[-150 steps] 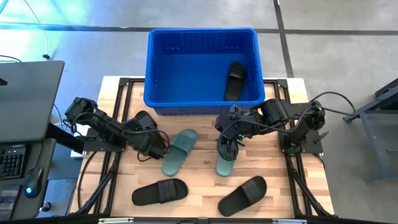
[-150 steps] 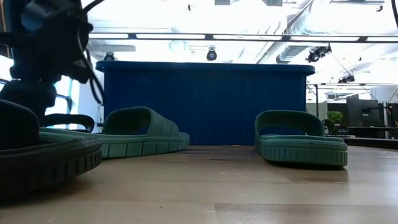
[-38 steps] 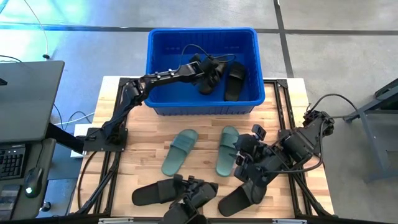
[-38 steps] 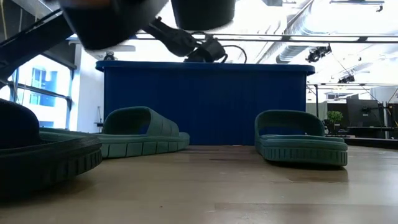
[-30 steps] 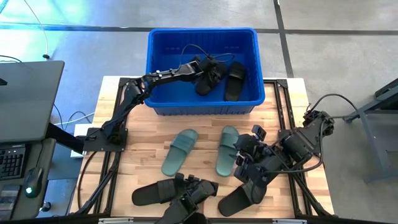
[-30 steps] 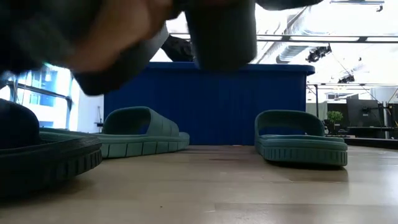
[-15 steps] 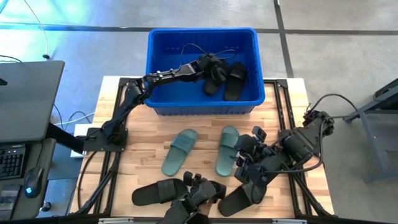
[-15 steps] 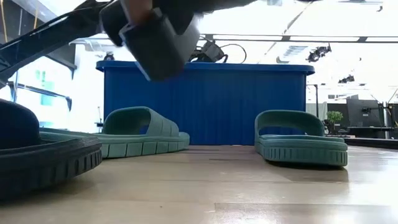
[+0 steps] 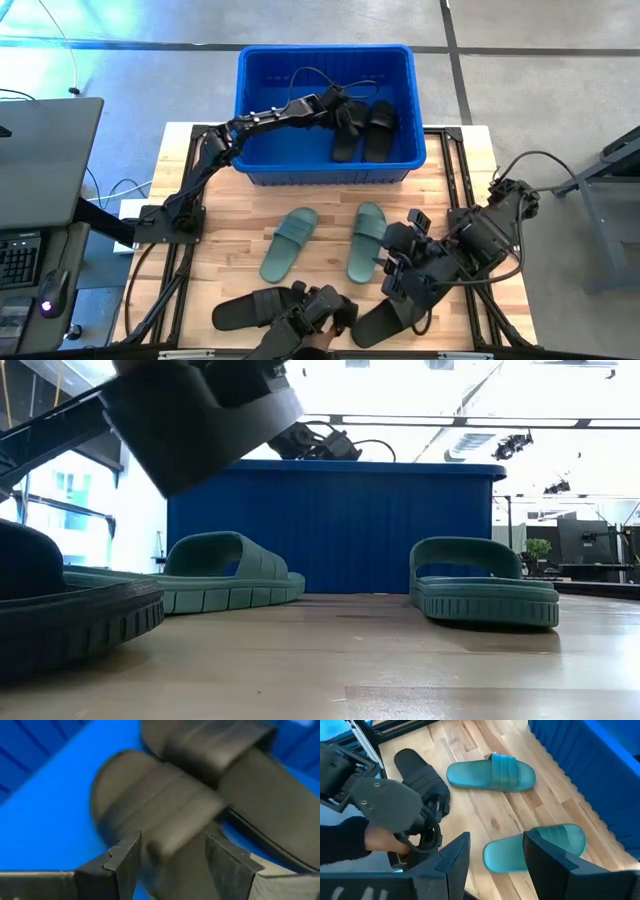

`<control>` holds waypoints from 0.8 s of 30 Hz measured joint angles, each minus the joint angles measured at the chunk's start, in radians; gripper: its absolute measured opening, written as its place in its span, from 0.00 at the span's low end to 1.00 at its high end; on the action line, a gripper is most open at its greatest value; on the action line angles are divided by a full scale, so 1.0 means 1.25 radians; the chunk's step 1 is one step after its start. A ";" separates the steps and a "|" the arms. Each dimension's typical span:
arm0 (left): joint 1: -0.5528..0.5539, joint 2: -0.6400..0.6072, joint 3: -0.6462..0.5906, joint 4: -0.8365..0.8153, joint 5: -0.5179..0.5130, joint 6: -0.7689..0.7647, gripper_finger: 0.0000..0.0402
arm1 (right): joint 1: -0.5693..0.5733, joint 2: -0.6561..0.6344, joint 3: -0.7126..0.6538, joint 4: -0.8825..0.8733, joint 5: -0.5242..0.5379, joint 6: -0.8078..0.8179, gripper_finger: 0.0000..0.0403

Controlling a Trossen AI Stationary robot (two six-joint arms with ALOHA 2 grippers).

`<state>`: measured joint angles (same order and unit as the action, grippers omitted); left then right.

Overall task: Pick and place slides into bin
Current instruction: Put the top left black slide into the bin, then put the right green slide into the bin

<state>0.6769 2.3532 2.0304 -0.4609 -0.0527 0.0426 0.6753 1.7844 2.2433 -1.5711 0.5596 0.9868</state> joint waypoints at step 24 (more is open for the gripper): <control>-0.003 -0.083 0.000 0.028 0.305 -0.061 0.43 | 0.081 0.002 0.000 0.000 0.060 0.038 0.43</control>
<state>0.6727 2.2492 2.0304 -0.4260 0.3287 -0.0338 0.7763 1.7864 2.2433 -1.5711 0.6352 1.0342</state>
